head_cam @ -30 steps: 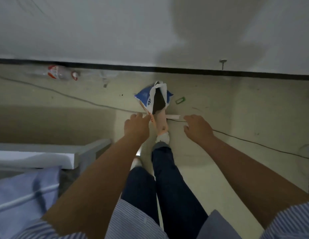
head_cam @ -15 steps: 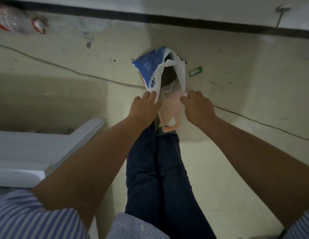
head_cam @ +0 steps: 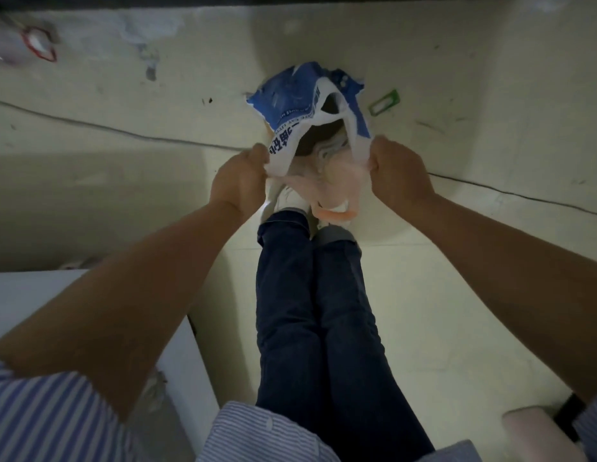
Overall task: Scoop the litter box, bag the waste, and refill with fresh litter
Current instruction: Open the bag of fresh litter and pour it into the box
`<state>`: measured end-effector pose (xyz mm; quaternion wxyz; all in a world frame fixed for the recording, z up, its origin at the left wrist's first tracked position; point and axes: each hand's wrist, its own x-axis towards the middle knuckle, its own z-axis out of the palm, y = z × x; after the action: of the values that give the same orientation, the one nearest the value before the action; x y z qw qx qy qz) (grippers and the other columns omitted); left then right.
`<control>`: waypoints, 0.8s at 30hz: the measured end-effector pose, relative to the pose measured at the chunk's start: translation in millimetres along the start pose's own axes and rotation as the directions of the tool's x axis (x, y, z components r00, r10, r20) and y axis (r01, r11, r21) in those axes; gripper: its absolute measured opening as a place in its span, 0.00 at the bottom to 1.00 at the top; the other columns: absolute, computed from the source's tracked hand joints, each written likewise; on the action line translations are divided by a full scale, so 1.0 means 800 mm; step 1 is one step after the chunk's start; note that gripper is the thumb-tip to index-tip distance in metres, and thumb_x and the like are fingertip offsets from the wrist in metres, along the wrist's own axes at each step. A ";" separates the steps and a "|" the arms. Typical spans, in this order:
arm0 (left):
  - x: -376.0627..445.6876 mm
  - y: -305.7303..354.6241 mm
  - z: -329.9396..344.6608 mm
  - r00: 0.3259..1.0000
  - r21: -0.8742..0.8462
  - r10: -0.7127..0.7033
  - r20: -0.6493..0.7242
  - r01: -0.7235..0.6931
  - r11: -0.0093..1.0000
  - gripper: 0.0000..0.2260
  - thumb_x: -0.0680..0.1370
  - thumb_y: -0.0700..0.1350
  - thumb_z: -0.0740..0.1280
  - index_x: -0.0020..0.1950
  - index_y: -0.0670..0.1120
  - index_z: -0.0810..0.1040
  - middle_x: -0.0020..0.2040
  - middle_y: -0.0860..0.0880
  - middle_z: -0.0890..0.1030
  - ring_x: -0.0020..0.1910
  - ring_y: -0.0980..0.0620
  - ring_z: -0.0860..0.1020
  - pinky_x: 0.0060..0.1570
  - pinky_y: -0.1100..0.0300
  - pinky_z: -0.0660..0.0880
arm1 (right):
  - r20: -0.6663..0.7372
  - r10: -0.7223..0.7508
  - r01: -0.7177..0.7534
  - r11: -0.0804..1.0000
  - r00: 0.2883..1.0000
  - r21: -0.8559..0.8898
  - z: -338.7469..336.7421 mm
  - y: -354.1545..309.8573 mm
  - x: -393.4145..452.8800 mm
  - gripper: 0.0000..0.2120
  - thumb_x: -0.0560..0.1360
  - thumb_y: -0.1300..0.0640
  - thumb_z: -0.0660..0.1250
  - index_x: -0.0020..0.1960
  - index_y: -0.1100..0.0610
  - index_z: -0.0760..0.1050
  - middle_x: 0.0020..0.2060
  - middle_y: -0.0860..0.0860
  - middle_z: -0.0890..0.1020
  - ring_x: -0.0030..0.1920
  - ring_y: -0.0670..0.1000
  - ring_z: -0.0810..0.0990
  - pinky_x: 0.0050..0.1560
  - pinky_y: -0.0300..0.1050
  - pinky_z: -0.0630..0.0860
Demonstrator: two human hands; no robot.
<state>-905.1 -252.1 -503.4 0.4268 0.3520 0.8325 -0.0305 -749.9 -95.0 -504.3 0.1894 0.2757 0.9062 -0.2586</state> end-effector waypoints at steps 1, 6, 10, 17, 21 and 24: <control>0.002 -0.001 0.000 1.000 -0.003 0.006 -0.020 -0.006 1.000 0.14 0.78 0.35 0.58 0.63 0.37 0.70 0.55 0.36 0.76 0.54 0.38 0.75 0.50 0.51 0.69 | 0.054 0.096 -0.097 0.995 0.994 0.022 0.002 -0.003 0.003 0.10 0.75 0.69 0.55 0.53 0.67 0.71 0.39 0.62 0.76 0.40 0.57 0.76 0.36 0.46 0.66; 0.010 0.006 -0.008 0.993 0.229 0.098 0.066 -0.110 0.967 0.15 0.82 0.44 0.54 0.59 0.37 0.75 0.57 0.40 0.76 0.58 0.41 0.73 0.52 0.53 0.70 | 0.191 0.095 -0.102 0.994 0.977 0.026 -0.002 -0.011 0.017 0.10 0.77 0.66 0.57 0.50 0.68 0.77 0.49 0.65 0.77 0.51 0.61 0.77 0.44 0.49 0.69; 0.014 0.031 -0.034 0.983 0.292 0.186 0.006 -0.179 0.939 0.12 0.81 0.40 0.55 0.57 0.36 0.75 0.56 0.40 0.75 0.56 0.42 0.74 0.50 0.53 0.69 | 0.093 -0.121 0.130 0.987 0.988 -0.091 -0.031 -0.012 0.021 0.12 0.49 0.75 0.73 0.23 0.65 0.72 0.20 0.60 0.75 0.20 0.56 0.76 0.21 0.36 0.69; -0.007 0.063 -0.105 0.955 0.435 0.297 0.015 -0.274 0.858 0.12 0.81 0.39 0.55 0.57 0.36 0.75 0.56 0.39 0.76 0.55 0.40 0.75 0.50 0.53 0.70 | -0.030 -0.142 0.139 0.987 0.989 -0.079 -0.079 -0.007 -0.016 0.10 0.50 0.70 0.72 0.20 0.62 0.71 0.17 0.55 0.74 0.15 0.52 0.72 0.17 0.30 0.64; -0.054 0.114 -0.117 0.918 0.520 0.384 0.101 -0.378 0.766 0.13 0.82 0.40 0.54 0.59 0.37 0.74 0.57 0.40 0.76 0.57 0.42 0.75 0.52 0.53 0.71 | -0.187 -0.001 0.003 1.000 0.982 0.006 -0.090 -0.006 -0.104 0.15 0.63 0.61 0.56 0.19 0.60 0.70 0.17 0.52 0.73 0.16 0.49 0.72 0.16 0.30 0.61; -0.089 0.161 -0.115 0.873 0.619 0.446 0.196 -0.463 0.634 0.13 0.81 0.40 0.54 0.61 0.38 0.73 0.58 0.41 0.76 0.57 0.43 0.75 0.53 0.55 0.71 | -0.246 0.205 -0.198 0.979 0.947 0.056 -0.085 -0.018 -0.186 0.17 0.65 0.60 0.53 0.20 0.60 0.72 0.18 0.52 0.75 0.17 0.49 0.74 0.16 0.31 0.63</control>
<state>-862.1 -162.9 -360.8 0.2819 0.6748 0.6481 -0.2125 -656.6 -126.3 -373.0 0.0945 0.4001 0.8859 -0.2147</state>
